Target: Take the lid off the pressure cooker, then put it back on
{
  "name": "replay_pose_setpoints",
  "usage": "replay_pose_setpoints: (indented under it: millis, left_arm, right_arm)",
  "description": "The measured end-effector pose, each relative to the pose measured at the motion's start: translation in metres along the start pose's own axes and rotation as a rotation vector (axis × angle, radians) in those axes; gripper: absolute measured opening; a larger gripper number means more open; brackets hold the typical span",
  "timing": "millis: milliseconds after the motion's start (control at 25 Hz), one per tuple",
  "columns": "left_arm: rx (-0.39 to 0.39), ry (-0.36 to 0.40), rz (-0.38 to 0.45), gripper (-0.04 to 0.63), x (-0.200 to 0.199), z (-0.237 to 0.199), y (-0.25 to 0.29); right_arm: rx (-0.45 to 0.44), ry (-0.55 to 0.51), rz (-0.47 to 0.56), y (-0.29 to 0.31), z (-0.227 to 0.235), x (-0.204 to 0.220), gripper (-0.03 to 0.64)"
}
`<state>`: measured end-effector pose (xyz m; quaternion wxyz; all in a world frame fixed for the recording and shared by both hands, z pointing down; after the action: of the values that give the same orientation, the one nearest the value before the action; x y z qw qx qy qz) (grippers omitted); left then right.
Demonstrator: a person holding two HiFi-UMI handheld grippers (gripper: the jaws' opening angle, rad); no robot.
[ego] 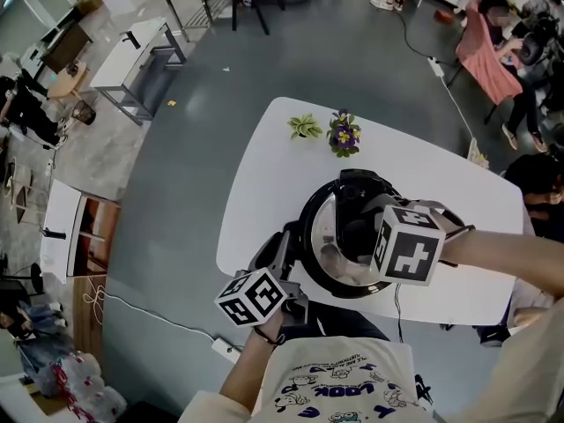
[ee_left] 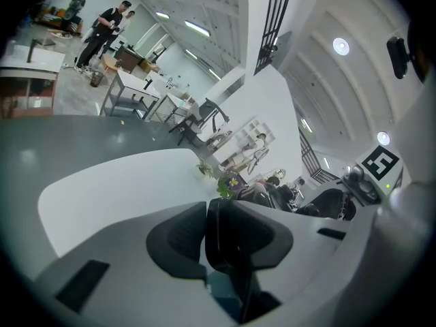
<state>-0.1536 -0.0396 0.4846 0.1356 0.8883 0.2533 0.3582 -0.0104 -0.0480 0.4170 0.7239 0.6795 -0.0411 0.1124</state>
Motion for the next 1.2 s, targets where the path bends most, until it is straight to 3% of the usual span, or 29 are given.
replay_pose_setpoints:
  millis: [240,840,1200]
  left_arm:
    - [-0.006,0.006,0.001,0.115,0.001,0.0,0.002]
    - [-0.014,0.019,0.008,0.117,0.002,0.0,0.001]
    - [-0.015,0.024,0.004,0.117,0.002,0.0,0.004]
  right_arm:
    - [0.023,0.071,0.01,0.001,0.003,0.0,0.302]
    - [0.126,0.519,0.075,-0.002,0.015,0.003,0.304]
    - [0.11,0.487,0.072,0.0,0.016,0.004,0.304]
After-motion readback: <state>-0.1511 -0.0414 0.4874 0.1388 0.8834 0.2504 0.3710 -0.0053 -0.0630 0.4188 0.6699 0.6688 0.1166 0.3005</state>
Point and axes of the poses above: the fingertips, and each gripper's own axes: y forward along the fingers, z to its right, x out of its underside, the point moved 2 cm from there along -y, backward along the fingers, and after that the axes turned 4 degrees about y, right-handed, at the moved point
